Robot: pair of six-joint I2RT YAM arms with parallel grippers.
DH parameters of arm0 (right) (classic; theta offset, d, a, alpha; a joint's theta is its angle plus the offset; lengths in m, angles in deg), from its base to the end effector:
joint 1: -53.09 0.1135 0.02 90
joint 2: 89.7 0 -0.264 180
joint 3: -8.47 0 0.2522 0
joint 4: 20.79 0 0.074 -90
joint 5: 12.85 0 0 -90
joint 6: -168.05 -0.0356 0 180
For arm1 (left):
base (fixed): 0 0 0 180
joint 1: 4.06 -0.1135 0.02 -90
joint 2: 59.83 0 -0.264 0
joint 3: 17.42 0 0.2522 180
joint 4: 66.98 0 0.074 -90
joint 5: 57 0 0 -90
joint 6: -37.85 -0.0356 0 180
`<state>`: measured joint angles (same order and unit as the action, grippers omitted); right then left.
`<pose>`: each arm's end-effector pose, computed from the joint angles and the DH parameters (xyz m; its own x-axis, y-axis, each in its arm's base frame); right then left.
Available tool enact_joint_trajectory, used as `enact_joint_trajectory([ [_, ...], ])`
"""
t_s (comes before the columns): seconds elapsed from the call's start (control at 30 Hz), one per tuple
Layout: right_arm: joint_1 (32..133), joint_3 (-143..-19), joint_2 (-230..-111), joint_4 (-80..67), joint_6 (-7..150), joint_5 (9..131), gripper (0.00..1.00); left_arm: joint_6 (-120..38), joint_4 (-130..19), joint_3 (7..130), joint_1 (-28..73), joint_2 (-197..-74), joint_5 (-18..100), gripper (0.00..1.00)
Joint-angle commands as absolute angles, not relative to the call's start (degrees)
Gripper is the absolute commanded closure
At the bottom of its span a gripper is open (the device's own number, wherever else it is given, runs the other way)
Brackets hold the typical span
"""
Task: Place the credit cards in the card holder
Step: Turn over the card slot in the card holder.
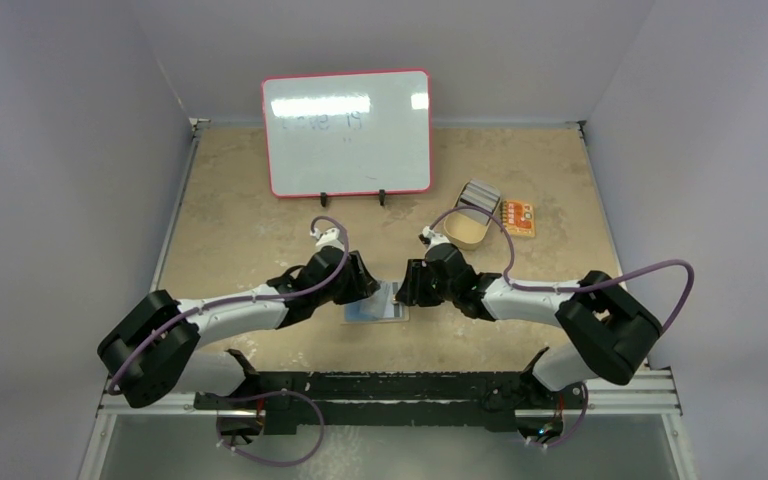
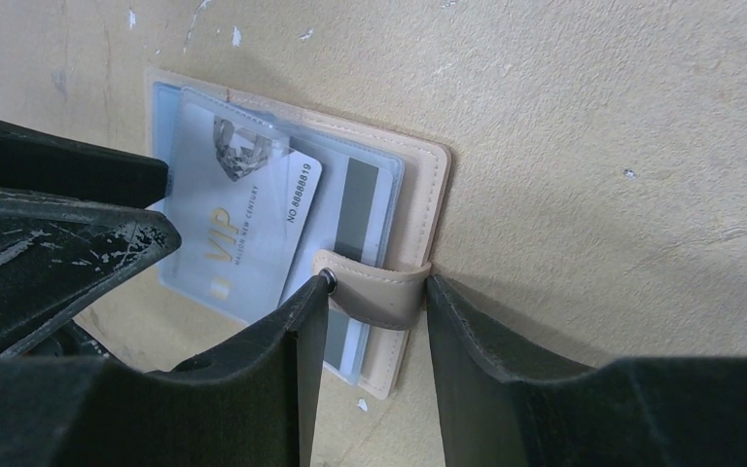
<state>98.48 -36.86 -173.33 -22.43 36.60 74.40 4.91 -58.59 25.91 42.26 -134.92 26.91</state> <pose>0.1930 0.1981 0.1541 -0.8029 0.1276 -0.5823 -0.2757 0.7866 0.5525 0.1755 -0.1783 0.1653 -0.7987 -0.3720 -0.4730 -0.0131 0.7967 -0.6043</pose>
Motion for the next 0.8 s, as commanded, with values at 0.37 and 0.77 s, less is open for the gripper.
enact_joint_trajectory([
  [0.37, 98.9, -36.7, -173.8, -20.9, 37.2, 76.5, 0.55, 8.8, -65.6, 26.1, 42.7, -131.7, 31.3, 0.54],
  [0.77, 98.8, -37.9, -169.1, -14.0, 36.8, 81.8, 0.54, 11.1, -73.4, 25.8, 42.7, -134.5, 35.9, 0.54],
])
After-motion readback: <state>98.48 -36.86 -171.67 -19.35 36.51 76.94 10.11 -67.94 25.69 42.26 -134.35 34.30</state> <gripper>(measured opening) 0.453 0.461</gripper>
